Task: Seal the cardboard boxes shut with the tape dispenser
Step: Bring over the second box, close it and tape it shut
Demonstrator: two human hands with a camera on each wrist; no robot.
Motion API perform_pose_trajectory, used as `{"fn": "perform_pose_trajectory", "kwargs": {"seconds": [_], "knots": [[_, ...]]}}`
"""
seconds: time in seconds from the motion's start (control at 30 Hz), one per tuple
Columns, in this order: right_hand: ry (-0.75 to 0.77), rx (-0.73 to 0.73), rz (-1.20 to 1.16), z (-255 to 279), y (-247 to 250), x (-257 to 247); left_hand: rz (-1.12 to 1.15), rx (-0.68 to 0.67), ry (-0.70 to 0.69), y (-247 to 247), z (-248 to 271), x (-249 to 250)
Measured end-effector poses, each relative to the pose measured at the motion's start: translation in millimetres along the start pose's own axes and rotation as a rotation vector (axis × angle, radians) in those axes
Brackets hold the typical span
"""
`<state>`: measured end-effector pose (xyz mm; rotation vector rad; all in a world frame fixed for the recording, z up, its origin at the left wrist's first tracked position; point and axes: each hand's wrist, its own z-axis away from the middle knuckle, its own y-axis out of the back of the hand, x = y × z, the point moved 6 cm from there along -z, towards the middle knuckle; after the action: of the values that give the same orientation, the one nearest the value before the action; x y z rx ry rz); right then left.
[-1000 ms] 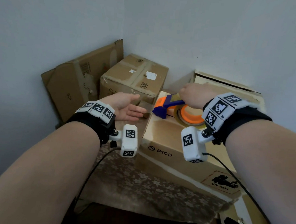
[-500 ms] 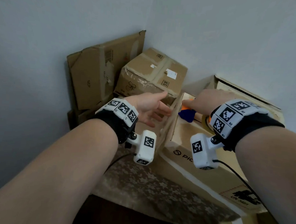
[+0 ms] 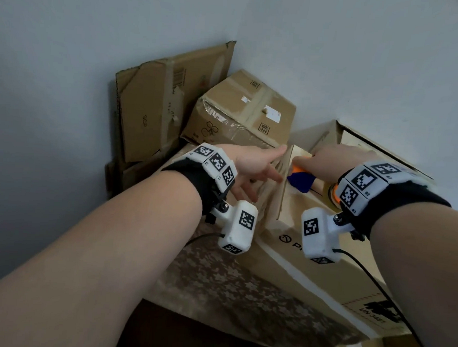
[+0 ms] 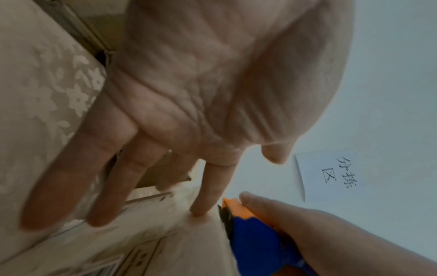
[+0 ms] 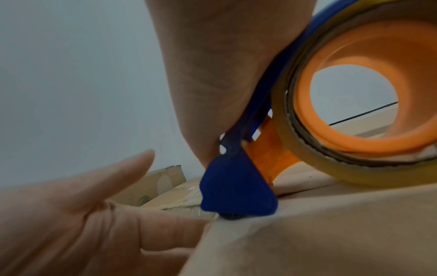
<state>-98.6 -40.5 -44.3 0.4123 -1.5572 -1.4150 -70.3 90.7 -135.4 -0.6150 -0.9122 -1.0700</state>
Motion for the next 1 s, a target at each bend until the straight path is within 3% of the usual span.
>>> {"fn": "perform_pose_trajectory", "kwargs": {"seconds": [0.13,0.2,0.33,0.6,0.67,0.73,0.77,0.83,0.93,1.0], "knots": [[0.01,-0.001,-0.008,-1,-3,0,-0.162,0.155,-0.031,12,10,13],[0.014,-0.007,-0.018,-2,-4,1,-0.025,0.19,-0.136,15,8,22],[0.013,-0.01,-0.019,-3,-5,1,0.268,0.031,-0.322,-7,-5,28],[-0.006,-0.005,0.009,-5,-5,2,0.358,-0.099,-0.383,-29,-24,12],[-0.005,-0.009,0.004,-7,-6,1,0.168,0.006,-0.412,-29,-19,11],[-0.002,-0.003,-0.011,-12,-8,1,-0.163,0.324,-0.427,-18,-10,11],[0.002,-0.006,-0.02,-13,-9,1,-0.238,0.388,-0.445,-14,-9,10],[0.008,-0.006,-0.025,-16,-11,1,-0.218,0.353,-0.414,-14,-17,2],[0.013,-0.011,-0.025,-21,-13,-1,0.033,0.089,-0.249,-24,-26,-13],[0.004,-0.025,-0.034,-21,-14,-1,0.038,0.046,-0.2,-26,-18,-13]]}}
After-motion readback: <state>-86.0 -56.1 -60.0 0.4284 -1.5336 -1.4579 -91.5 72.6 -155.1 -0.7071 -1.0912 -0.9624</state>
